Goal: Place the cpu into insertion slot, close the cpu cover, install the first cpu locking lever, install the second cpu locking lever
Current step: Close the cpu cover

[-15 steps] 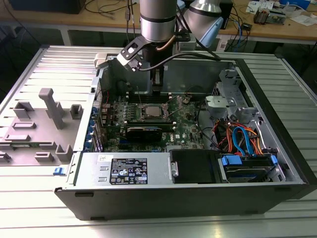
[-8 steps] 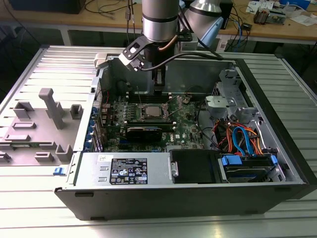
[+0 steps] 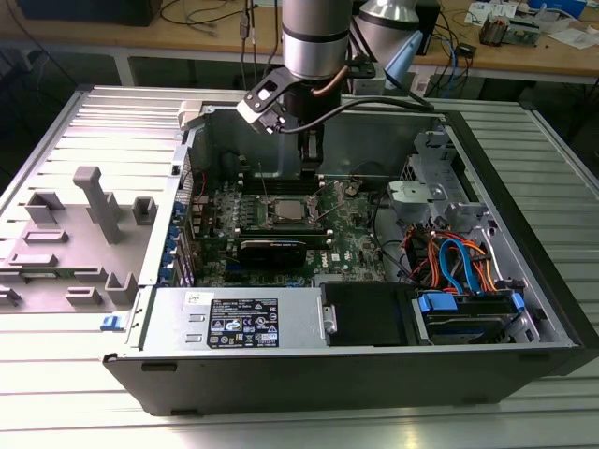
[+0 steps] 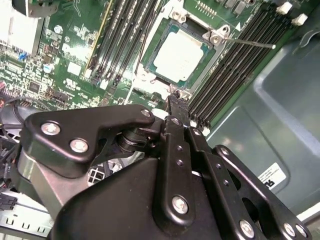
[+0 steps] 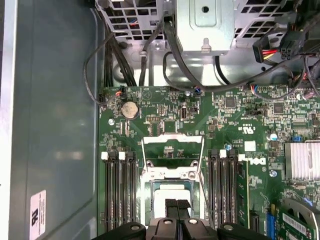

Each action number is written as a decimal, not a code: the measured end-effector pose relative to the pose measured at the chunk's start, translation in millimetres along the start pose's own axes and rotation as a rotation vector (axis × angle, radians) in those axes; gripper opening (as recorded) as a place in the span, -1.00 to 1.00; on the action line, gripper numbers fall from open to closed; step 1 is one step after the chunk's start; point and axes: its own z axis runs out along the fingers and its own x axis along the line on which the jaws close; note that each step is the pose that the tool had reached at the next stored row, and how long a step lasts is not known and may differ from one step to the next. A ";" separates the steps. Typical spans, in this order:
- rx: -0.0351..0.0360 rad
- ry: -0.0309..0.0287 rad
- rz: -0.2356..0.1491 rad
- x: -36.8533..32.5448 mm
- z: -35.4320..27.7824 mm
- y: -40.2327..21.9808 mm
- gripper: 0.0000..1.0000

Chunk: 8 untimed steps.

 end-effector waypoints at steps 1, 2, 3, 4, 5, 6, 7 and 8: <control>0.0000 0.0000 0.000 0.4 0.1 1.8 -0.79; 0.0000 0.0000 0.000 1.1 0.2 4.2 -0.79; 0.0000 -0.0001 0.000 1.3 0.2 6.4 -0.79; 0.0000 0.0000 0.000 1.4 0.3 7.3 -0.79; 0.0000 0.0001 0.000 1.5 0.4 8.4 -0.79; 0.0000 0.0000 0.000 1.5 0.4 8.7 -0.79; 0.0000 0.0000 0.000 1.5 0.4 8.7 -0.79; 0.0000 0.0000 0.000 1.6 0.4 9.1 -0.79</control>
